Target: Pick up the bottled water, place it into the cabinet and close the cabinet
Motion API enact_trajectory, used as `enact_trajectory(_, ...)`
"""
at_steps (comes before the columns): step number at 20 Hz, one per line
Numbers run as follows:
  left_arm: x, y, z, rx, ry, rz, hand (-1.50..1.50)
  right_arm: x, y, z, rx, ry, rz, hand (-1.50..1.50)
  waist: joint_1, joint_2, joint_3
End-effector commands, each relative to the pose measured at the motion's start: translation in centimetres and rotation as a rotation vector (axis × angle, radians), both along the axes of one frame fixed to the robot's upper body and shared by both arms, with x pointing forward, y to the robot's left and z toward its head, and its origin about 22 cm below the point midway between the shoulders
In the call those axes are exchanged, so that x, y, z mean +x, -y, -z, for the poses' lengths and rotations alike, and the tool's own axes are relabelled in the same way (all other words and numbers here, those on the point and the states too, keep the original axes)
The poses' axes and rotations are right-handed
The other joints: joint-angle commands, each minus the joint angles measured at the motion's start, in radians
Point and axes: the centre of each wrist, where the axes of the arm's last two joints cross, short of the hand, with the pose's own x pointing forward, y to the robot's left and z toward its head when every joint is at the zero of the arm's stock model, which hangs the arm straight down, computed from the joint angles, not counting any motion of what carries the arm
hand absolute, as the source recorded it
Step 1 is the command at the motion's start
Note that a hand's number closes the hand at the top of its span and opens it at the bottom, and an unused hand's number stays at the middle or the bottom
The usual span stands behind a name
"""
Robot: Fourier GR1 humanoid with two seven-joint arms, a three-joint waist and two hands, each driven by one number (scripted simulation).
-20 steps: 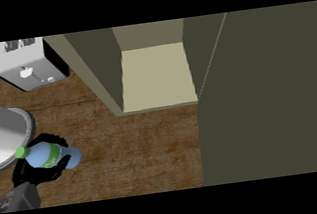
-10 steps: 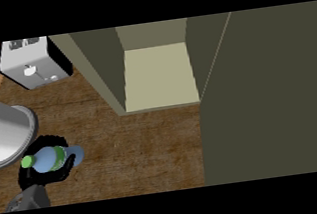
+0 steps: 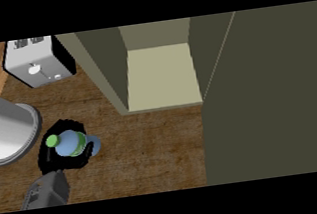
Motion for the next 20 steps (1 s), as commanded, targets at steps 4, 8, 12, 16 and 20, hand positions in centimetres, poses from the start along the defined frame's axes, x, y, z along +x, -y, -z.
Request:
enact_trajectory(4,1.8,6.8,-2.9,-0.017,0.023,0.075,1.5,-0.7,-1.8,-3.6,0.008,0.087,-0.038,-1.5,-0.003,-0.002,0.0)
enact_trajectory(8,1.9,9.5,-4.8,0.005,0.017,0.079,1.5,-0.2,-1.3,-3.5,0.012,0.074,-0.059,-1.5,-0.005,0.0,0.0)
enact_trajectory(12,3.2,12.6,-8.6,0.036,0.045,0.057,1.5,0.0,-1.4,-3.3,0.002,0.072,-0.057,-1.5,-0.008,0.001,0.0)
enact_trajectory(16,3.4,15.3,-10.3,0.07,0.055,0.02,1.5,-0.5,-2.4,-4.1,0.022,0.078,-0.063,-1.5,-0.019,0.002,-0.001)
enact_trajectory(20,4.3,18.1,-11.9,0.106,0.041,-0.001,1.5,-0.7,-1.1,-3.6,0.009,0.085,-0.054,-1.5,-0.031,0.005,-0.001)
